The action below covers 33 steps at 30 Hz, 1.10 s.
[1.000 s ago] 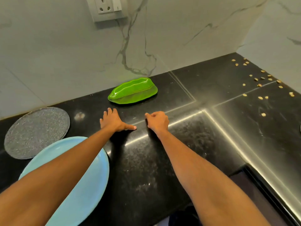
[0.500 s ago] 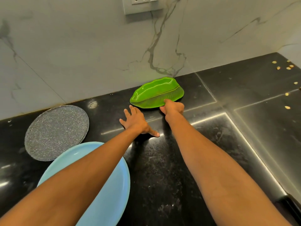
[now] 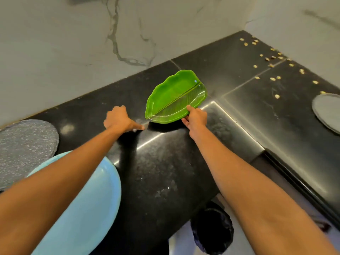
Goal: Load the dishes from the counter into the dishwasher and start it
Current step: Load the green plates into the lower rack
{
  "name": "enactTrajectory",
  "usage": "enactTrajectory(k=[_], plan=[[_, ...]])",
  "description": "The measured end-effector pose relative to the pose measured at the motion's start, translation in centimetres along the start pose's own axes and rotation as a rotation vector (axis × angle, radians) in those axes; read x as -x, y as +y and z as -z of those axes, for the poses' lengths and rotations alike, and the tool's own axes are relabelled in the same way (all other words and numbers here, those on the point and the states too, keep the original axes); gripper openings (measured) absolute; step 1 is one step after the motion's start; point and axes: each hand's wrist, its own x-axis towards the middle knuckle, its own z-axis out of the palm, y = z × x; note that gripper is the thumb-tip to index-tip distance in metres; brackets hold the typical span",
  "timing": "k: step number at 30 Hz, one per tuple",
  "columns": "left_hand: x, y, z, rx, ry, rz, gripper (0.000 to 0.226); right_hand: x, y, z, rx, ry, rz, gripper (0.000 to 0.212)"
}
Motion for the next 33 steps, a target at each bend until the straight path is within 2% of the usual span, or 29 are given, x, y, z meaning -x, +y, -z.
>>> enactTrajectory(k=[4, 6, 8, 10, 13, 17, 18, 25, 33], plan=[[4.3, 1.8, -3.6, 0.2, 0.238, -0.273, 0.058, 1.5, 0.2, 7.9, -0.06, 0.091, 0.021, 0.01], [8.0, 3.9, -6.5, 0.387, 0.231, -0.406, 0.032, 3.2, 0.2, 12.8, -0.083, 0.187, 0.064, 0.015], [12.6, 6.6, -9.5, 0.496, 0.175, -0.534, 0.018, 5.6, 0.6, 18.2, -0.087, 0.29, 0.112, 0.019], [17.7, 9.0, -12.2, 0.519, 0.104, -0.688, 0.016, 8.3, 1.5, 23.8, -0.026, 0.381, 0.18, 0.02], [24.7, 11.3, -16.4, 0.498, 0.027, -0.831, 0.015, 13.3, 3.5, 32.7, 0.128, 0.5, 0.28, 0.027], [34.6, 12.6, -22.3, 0.454, -0.071, -0.926, 0.016, 21.5, 7.5, 45.1, 0.317, 0.647, 0.335, 0.027], [38.8, 12.7, -24.8, 0.429, -0.121, -0.966, 0.013, 25.1, 9.7, 49.7, 0.34, 0.705, 0.31, 0.027], [56.2, 9.6, -35.4, 0.15, -0.387, -1.133, 0.016, 39.6, 23.1, 66.4, 0.395, 0.926, 0.135, 0.025], [69.0, 9.5, -43.4, -0.063, -0.703, -1.226, 0.025, 48.2, 35.7, 76.0, 0.412, 1.048, -0.143, 0.026]])
